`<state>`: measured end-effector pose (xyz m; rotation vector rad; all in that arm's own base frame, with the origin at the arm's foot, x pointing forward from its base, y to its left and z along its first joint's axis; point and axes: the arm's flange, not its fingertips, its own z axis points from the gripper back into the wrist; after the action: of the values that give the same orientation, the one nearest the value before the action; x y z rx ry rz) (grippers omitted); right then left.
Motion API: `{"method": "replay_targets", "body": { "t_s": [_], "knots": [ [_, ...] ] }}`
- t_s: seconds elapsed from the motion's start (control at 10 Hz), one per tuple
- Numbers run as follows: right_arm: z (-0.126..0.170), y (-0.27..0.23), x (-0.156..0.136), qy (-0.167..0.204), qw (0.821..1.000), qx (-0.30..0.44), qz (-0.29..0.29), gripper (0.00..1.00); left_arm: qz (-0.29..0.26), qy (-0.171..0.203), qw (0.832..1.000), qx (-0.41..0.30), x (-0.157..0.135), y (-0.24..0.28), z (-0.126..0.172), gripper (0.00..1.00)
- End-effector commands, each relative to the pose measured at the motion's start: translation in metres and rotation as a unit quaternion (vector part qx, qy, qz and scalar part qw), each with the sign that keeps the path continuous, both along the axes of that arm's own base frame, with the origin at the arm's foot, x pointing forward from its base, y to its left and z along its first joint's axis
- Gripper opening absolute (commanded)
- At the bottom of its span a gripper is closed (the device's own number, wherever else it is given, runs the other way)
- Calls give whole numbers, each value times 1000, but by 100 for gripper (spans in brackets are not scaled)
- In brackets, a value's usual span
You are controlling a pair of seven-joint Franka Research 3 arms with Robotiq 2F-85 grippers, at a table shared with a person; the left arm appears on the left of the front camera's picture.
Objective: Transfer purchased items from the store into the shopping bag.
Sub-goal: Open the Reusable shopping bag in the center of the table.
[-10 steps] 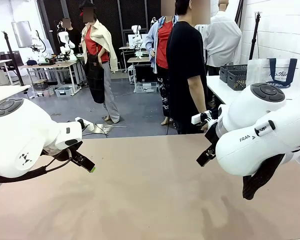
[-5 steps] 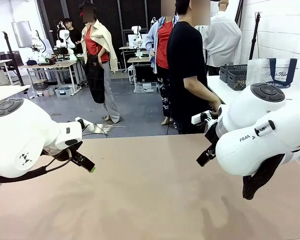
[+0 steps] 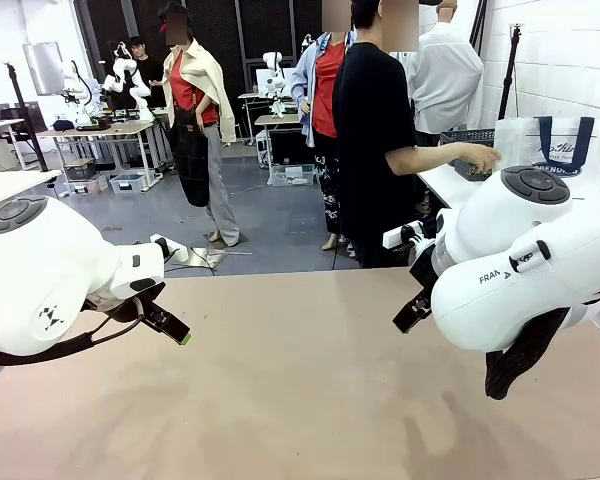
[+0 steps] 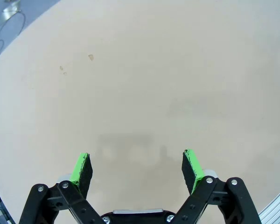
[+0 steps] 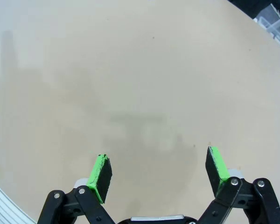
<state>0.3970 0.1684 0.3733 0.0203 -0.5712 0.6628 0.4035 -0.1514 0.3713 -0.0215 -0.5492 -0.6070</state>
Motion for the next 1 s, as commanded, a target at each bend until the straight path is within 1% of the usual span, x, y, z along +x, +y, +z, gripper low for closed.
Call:
{"method": "replay_targets", "body": {
  "t_s": [0.0, 0.9],
  "knots": [
    [0, 0, -2, 0, 1000, 0, 0, 100, 1, 0, 1000, 0, 0, 1, 0, 100],
    [0, 0, -2, 0, 1000, 0, 0, 100, 1, 0, 1000, 0, 0, 1, 0, 100]
  ]
}}
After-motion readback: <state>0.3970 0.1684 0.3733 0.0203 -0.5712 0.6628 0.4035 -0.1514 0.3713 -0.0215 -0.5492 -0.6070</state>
